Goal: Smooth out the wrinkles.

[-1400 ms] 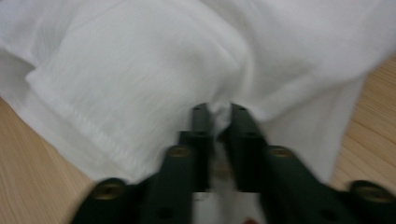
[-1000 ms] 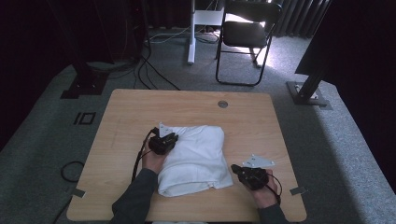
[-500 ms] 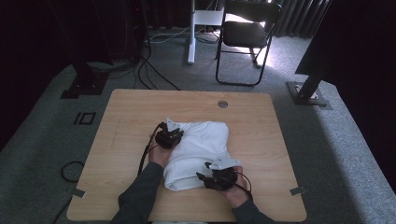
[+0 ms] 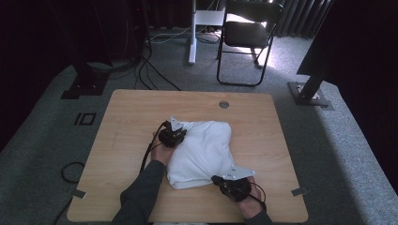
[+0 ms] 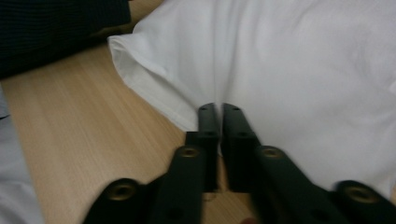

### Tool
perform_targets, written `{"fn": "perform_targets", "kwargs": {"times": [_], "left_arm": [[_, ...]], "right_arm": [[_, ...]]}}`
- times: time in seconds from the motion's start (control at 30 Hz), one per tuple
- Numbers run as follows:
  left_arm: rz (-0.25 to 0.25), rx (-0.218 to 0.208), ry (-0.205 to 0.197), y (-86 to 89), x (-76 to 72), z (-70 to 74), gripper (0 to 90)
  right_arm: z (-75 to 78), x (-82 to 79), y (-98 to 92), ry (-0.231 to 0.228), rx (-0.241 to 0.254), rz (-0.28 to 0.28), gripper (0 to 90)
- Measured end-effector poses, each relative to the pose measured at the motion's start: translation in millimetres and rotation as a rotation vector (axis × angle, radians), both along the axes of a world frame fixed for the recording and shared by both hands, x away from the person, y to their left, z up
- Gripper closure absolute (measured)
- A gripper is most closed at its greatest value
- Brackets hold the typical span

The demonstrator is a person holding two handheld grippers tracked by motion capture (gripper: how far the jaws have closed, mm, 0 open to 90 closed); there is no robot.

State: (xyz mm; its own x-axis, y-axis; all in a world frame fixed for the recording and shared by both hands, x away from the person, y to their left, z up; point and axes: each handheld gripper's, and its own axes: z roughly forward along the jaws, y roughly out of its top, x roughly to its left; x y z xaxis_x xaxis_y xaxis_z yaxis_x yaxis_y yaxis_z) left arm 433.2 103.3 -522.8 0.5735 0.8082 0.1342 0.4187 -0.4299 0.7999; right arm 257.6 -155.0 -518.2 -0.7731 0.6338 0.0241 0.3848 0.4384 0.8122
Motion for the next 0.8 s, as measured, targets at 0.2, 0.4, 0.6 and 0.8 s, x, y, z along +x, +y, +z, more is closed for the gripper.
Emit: {"fn": "perform_targets", "kwargs": {"times": [0.2,0.4,0.6,0.8], "left_arm": [[-0.04,0.0,0.015,-1.7,22.0,2.7,72.0],[0.003,-0.011,0.017,-3.1,30.2,15.2,60.7],[0.024,-0.109,-0.033,12.6,-5.2,41.2,52.4],[-0.038,-0.138,-0.003,19.2,-56.2,35.0,50.9]], "right_arm": [[14.6,19.5,-15.9,-0.048,0.086,-0.09,47.8],[8.6,86.0,-8.1,-0.077,0.037,-0.201,43.8],[-7.0,115.8,2.7,-0.02,-0.051,-0.194,43.9],[-27.3,118.4,1.5,0.066,-0.084,-0.228,44.4]]}}
